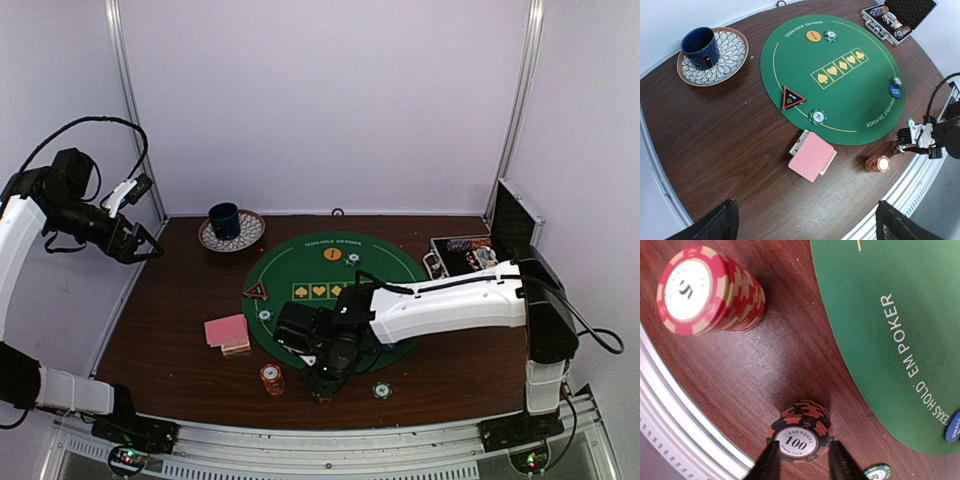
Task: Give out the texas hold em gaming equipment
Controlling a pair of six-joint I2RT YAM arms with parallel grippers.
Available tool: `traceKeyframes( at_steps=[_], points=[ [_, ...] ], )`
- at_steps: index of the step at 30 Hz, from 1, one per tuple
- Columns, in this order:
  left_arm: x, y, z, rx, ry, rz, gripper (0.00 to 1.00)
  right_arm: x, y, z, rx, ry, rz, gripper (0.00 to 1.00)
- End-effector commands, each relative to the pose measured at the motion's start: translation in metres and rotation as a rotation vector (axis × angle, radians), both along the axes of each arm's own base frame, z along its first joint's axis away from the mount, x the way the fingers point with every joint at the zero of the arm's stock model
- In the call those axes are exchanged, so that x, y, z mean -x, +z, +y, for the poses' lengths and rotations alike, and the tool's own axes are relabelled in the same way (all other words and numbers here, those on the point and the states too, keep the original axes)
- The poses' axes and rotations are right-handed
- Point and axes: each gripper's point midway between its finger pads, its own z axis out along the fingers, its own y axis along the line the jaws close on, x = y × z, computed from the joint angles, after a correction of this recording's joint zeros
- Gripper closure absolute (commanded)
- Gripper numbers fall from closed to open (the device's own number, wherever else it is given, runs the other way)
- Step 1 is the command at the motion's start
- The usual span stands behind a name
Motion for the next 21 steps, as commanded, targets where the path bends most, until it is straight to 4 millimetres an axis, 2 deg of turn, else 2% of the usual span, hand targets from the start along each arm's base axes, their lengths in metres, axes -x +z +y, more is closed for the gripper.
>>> traceKeyframes(
  at_steps=[1, 6, 11, 17, 21],
  points=[
    [-0.004, 0.006, 0.000, 0.000, -0.011, -0.033, 0.02, -0.009, 0.032, -0.002, -0.023, -0.012, -0.046, 0.91],
    [-0.008, 0.003, 0.001, 0.000, -0.007, -0.017, 0.02, -0.024, 0.061, -0.005, -0.089, -0.059, -0.055, 0.93],
    [-0.006, 0.002, 0.001, -0.004, -0.006, -0.018, 0.02, -0.052, 0.084, -0.020, -0.112, -0.114, -0.082, 0.96],
    [-0.005, 0.001, 0.003, -0.011, 0.002, -0.016, 0.02, -0.102, 0.111, -0.046, -0.108, -0.207, -0.158, 0.99],
    [-0.005, 0.001, 0.003, -0.010, 0.001, -0.016, 0.02, -0.139, 0.118, -0.062, -0.092, -0.267, -0.194, 0.99]
  ],
)
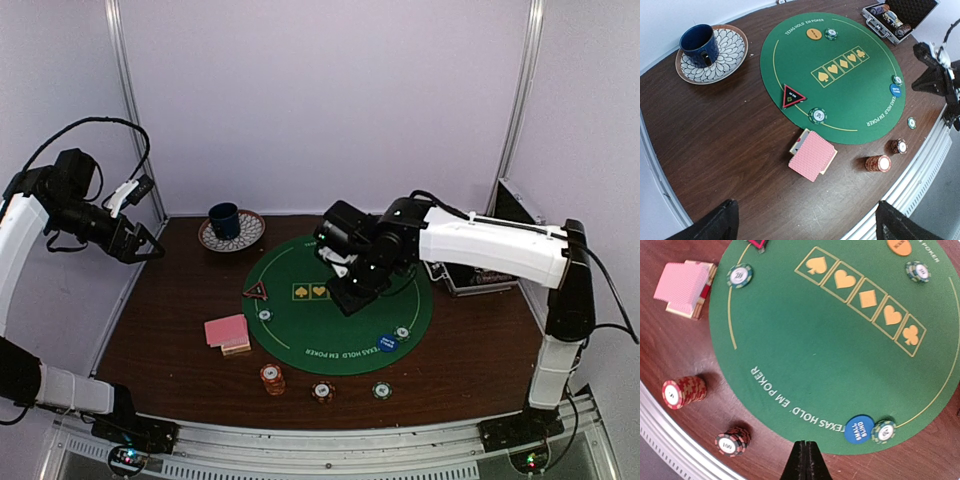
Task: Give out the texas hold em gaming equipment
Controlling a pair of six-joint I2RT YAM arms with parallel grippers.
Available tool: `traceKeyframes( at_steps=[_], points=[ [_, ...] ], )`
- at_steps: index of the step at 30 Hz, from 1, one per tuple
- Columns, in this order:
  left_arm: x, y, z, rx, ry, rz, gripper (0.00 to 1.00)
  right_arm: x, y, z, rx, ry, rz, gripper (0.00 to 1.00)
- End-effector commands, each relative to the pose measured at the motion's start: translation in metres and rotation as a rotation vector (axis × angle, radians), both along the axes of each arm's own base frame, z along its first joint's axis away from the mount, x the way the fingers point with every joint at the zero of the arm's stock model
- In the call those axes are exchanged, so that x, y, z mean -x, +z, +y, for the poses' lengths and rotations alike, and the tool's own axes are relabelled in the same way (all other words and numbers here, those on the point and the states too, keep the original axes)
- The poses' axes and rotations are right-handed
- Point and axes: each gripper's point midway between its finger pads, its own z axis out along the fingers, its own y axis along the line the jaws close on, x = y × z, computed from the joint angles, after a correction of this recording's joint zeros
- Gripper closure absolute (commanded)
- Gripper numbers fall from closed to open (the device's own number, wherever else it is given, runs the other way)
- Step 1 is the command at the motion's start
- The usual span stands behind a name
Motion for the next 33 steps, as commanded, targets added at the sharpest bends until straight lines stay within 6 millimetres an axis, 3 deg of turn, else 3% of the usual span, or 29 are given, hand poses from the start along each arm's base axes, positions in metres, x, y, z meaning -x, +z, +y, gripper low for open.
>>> traceKeyframes(
  at_steps=[1, 6, 9, 11, 13, 17, 20, 26, 33],
  points=[
    [-0.001, 0.004, 0.002, -0.008, 0.001, -0.030, 0.02, -0.040, 0.019, -0.023, 0.032, -0.059, -0.068, 1.00],
    [-0.001, 0.003, 0.003, -0.010, 0.004, -0.024, 0.02, -0.078, 0.016, -0.027, 0.030, -0.108, -0.071, 1.00],
    [0.001, 0.004, 0.003, -0.014, 0.004, -0.031, 0.02, -0.082, 0.012, -0.018, 0.020, -0.092, -0.053, 0.99],
    [0.001, 0.004, 0.004, -0.018, 0.004, -0.032, 0.02, -0.075, 0.006, -0.013, 0.020, -0.072, -0.032, 0.93],
    [0.002, 0.003, 0.004, -0.020, 0.004, -0.028, 0.02, -0.061, 0.000, -0.006, 0.038, -0.042, -0.028, 0.82],
    [0.002, 0.002, 0.003, -0.017, 0.000, -0.025, 0.02, -0.014, -0.010, 0.010, 0.044, 0.044, -0.027, 0.41],
    [0.002, 0.003, 0.003, -0.016, -0.001, -0.027, 0.02, 0.023, -0.017, 0.018, 0.034, 0.096, -0.011, 0.24],
    [0.003, 0.003, 0.002, -0.010, -0.003, -0.025, 0.02, 0.080, -0.044, 0.035, 0.051, 0.186, 0.042, 0.10],
    [0.004, 0.004, 0.002, -0.009, -0.002, -0.030, 0.02, 0.106, -0.072, 0.048, 0.084, 0.253, 0.098, 0.06]
  ],
)
